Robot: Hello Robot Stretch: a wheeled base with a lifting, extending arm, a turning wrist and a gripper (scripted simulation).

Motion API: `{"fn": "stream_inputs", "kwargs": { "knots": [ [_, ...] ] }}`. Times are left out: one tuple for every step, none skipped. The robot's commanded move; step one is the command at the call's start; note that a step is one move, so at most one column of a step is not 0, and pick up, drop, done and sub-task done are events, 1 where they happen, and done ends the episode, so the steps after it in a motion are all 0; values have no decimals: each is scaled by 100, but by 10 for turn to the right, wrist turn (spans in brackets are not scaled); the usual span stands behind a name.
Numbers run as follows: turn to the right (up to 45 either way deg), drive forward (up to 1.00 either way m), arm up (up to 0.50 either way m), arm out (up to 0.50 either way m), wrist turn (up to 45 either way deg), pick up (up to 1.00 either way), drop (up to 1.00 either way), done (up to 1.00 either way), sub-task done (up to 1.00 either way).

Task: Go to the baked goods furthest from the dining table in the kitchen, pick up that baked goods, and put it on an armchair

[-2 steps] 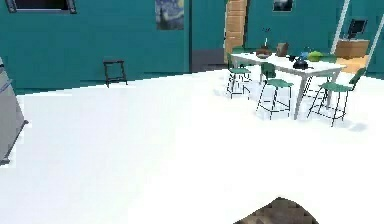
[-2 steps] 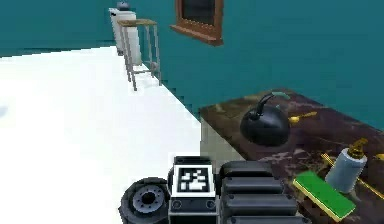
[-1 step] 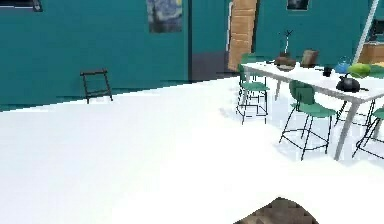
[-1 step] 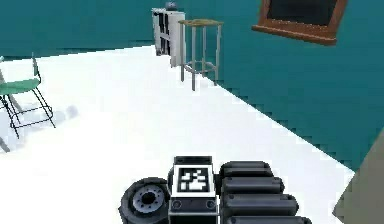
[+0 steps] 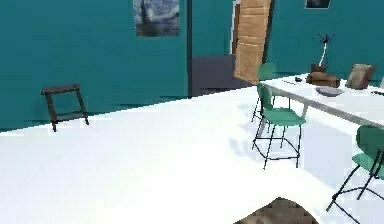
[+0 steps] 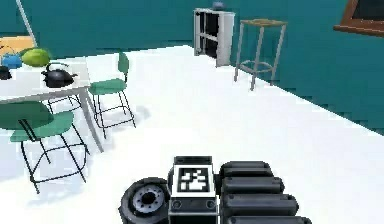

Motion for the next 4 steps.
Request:
{"fn": "stream_inputs", "kwargs": {
  "knots": [
    [0, 100, 0, 0, 0, 0, 0, 0, 0],
    [0, 100, 0, 0, 0, 0, 0, 0, 0],
    [150, 0, 0, 0, 0, 0, 0, 0, 0],
    [0, 100, 0, 0, 0, 0, 0, 0, 0]
  ]
}}
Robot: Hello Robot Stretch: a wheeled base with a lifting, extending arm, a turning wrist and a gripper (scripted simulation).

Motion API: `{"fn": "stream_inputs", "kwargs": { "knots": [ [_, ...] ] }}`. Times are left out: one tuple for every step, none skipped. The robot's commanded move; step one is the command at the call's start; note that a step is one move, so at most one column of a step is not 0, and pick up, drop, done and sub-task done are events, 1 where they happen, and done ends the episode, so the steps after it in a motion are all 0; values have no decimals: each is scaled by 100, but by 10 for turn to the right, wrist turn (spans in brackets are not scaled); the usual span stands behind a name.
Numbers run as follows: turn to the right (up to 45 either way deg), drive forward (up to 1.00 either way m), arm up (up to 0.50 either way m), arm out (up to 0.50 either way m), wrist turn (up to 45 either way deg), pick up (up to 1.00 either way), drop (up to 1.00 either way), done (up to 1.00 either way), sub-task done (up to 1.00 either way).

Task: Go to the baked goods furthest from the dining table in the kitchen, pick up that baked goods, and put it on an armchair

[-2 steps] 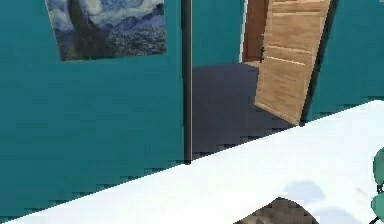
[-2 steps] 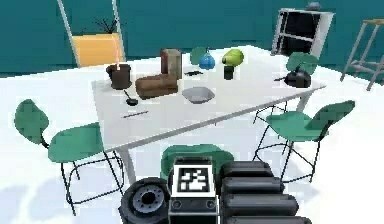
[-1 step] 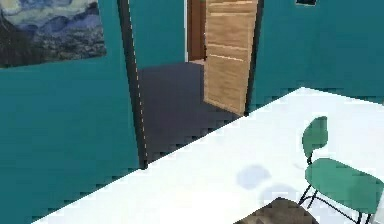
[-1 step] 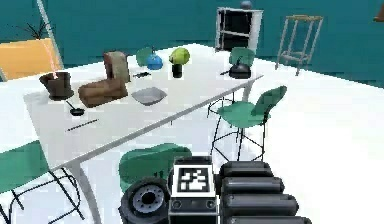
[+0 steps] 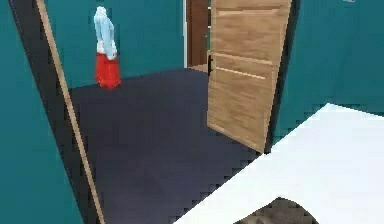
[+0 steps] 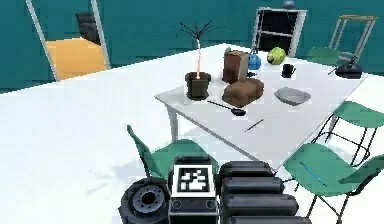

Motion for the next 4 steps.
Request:
{"fn": "stream_inputs", "kwargs": {
  "knots": [
    [30, 0, 0, 0, 0, 0, 0, 0, 0],
    [0, 90, 0, 0, 0, 0, 0, 0, 0],
    [420, 0, 0, 0, 0, 0, 0, 0, 0],
    [30, 0, 0, 0, 0, 0, 0, 0, 0]
  ]
}}
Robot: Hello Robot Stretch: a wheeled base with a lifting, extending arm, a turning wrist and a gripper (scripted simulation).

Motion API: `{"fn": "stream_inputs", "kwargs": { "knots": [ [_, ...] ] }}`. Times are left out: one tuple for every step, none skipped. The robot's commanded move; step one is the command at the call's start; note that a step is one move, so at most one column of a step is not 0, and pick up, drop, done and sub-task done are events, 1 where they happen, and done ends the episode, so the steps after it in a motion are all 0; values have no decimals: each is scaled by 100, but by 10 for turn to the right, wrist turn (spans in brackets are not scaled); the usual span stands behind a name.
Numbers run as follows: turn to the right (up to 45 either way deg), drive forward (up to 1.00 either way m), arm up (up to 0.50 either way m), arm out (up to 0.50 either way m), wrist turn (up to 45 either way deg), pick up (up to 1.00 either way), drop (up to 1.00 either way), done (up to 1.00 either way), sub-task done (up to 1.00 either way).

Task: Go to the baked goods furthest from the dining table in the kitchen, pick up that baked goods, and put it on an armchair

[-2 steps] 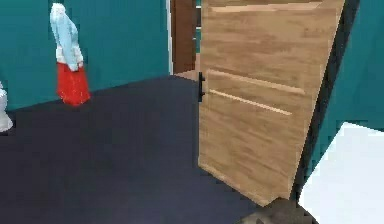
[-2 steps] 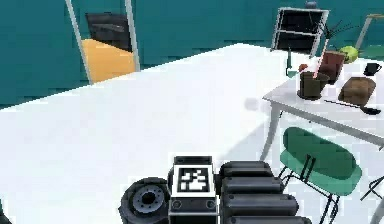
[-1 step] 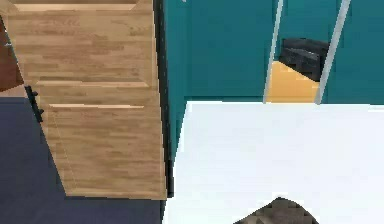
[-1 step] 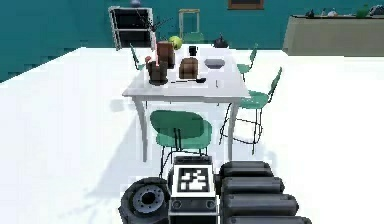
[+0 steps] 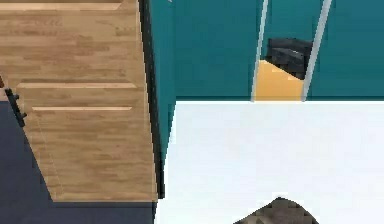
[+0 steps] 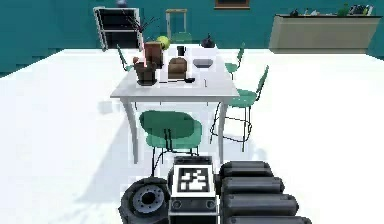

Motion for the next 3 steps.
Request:
{"fn": "stream_inputs", "kwargs": {
  "knots": [
    [0, 5, 0, 0, 0, 0, 0, 0, 0],
    [-450, 0, 0, 0, 0, 0, 0, 0, 0],
    [-240, 0, 0, 0, 0, 0, 0, 0, 0]
  ]
}}
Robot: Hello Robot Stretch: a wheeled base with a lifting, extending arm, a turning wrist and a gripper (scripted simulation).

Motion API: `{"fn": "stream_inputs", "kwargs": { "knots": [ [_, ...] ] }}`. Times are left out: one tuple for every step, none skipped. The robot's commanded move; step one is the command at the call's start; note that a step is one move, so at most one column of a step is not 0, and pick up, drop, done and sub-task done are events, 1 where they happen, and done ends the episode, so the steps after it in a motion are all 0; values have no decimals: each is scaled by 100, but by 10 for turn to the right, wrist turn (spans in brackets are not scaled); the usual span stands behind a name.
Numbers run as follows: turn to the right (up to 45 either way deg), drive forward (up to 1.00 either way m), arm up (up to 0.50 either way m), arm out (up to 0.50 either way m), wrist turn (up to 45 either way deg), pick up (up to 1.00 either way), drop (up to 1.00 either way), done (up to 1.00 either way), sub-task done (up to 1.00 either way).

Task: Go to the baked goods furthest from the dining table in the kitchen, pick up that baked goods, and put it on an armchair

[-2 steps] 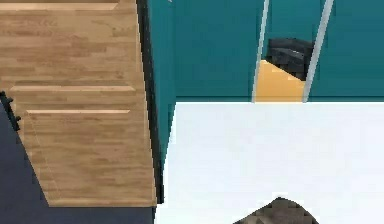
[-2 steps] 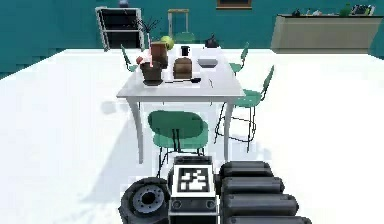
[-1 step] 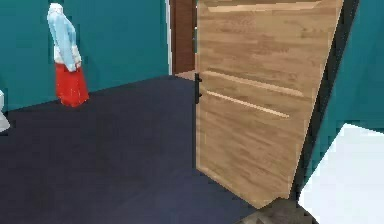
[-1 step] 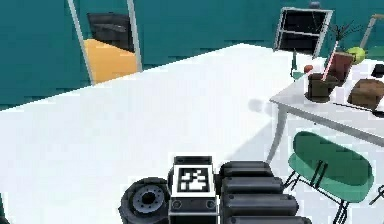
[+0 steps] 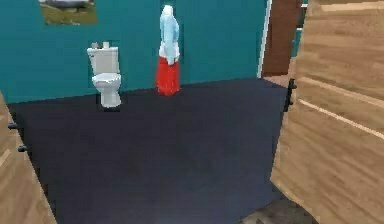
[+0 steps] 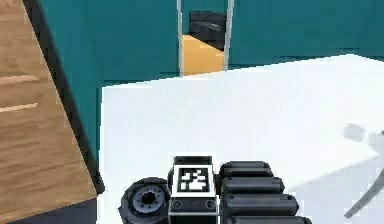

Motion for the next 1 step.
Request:
{"fn": "stream_inputs", "kwargs": {
  "knots": [
    [0, 100, 0, 0, 0, 0, 0, 0, 0]
  ]
}}
